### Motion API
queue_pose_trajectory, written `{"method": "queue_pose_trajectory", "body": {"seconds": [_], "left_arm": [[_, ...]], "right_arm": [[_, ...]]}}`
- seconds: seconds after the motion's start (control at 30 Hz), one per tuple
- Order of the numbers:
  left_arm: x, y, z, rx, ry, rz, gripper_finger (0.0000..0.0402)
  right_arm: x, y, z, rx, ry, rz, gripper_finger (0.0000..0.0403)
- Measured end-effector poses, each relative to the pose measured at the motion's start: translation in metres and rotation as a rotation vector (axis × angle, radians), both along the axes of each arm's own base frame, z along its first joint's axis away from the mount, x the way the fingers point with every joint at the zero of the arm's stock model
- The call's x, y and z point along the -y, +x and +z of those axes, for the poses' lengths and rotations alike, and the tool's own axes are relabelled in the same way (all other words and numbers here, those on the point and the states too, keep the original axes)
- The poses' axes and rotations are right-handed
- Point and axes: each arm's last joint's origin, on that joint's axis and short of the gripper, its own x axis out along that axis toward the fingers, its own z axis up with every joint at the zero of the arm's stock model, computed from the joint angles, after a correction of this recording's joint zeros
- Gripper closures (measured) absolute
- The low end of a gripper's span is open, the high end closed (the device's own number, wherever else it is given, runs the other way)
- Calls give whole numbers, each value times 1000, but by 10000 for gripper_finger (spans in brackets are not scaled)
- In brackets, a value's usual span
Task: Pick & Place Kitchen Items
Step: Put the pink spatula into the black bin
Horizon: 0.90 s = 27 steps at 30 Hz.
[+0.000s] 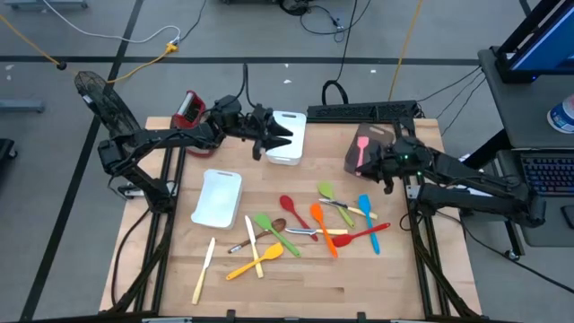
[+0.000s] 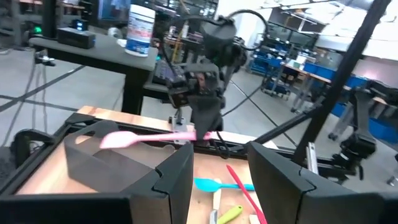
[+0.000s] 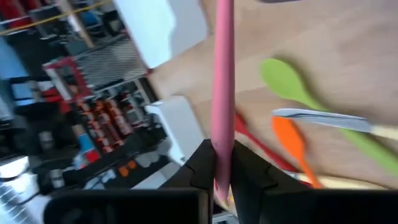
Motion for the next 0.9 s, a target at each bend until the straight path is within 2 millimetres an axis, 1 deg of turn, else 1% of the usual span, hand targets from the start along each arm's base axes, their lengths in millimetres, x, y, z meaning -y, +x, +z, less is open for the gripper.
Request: {"method": "queue_pose_trajectory", "body": {"seconds": [0.23,0.33,0.6,0.73,0.9], "left_arm": [[0,0,1,6,4,26,245],[1,1,1,7,3,22,245],[5,3,1,1,-22,7,245],[6,4,1,-2,-38,5,245],[6,4,1,-2,-41,5,245]], "right_arm": [[0,-5,-9,-87,12,-5,382],[3,-5,-19,-84,29,-30,381],[8,1,-54,95,92,-117,351],[10,2,-62,197,72,-179,348],[11,2,-65,236,39,-231,346]]}}
